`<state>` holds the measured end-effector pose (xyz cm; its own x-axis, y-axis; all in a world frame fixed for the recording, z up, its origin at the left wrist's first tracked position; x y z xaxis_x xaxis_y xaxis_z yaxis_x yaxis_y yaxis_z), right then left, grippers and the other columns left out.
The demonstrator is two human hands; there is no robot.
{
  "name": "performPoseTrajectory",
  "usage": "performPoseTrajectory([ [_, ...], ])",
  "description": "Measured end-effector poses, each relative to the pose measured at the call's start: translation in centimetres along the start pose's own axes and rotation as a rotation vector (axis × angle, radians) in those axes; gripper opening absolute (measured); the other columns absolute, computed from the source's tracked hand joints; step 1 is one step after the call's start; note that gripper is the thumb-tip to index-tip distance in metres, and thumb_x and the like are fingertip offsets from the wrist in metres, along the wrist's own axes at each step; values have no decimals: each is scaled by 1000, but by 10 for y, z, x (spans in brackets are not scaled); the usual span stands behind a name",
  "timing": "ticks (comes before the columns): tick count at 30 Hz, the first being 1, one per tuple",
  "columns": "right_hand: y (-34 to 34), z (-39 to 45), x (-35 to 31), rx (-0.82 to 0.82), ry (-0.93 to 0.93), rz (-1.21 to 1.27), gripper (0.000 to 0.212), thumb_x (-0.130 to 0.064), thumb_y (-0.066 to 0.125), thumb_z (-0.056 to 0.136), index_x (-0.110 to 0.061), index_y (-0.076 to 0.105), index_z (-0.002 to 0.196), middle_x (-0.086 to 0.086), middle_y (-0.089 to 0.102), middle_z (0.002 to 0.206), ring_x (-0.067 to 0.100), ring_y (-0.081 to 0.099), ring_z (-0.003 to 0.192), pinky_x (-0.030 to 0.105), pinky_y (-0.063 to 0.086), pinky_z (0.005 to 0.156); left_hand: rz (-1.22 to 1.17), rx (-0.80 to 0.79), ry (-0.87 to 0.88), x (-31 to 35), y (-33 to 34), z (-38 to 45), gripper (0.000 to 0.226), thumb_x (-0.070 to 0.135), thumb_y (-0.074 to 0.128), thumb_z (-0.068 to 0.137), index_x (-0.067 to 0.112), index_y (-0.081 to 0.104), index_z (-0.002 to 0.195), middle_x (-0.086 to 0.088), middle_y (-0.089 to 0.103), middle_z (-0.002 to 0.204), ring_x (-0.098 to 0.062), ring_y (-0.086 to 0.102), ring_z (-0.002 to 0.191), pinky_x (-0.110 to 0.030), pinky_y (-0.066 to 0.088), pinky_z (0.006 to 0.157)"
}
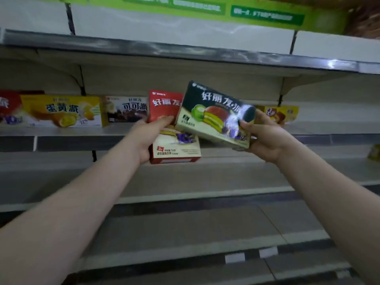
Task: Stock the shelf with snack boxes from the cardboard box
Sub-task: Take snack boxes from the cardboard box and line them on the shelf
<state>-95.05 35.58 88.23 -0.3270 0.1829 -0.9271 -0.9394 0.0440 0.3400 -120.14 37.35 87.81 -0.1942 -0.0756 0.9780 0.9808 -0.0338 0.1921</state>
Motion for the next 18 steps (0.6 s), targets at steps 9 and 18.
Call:
performPoseTrajectory([
  [9, -44, 148, -8, 346, -267, -228, 66, 0, 62, 89, -36, 38, 137, 1, 59, 107, 22, 61, 103, 42, 54, 89, 107, 108, -19, 23, 24, 143, 40, 23, 74, 83, 8, 60, 117, -16, 72, 98, -27, 72, 66, -36, 55, 44],
  [18, -77, 254, 13, 416, -371, -625, 61, 2, 57, 88, -25, 35, 138, 12, 55, 118, 29, 58, 101, 37, 51, 82, 223, 158, -54, 3, 65, 218, 39, 19, 74, 84, 8, 58, 117, -15, 69, 90, -26, 68, 69, -34, 54, 40],
])
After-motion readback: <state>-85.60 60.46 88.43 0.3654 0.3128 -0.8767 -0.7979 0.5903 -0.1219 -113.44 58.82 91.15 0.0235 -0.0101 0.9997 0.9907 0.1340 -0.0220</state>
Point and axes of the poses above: each hand's wrist, its own z-axis towards the middle knuckle, its own y-axis out of the palm, x = y × z, the point moved 1 cm from there along z, towards the middle knuckle
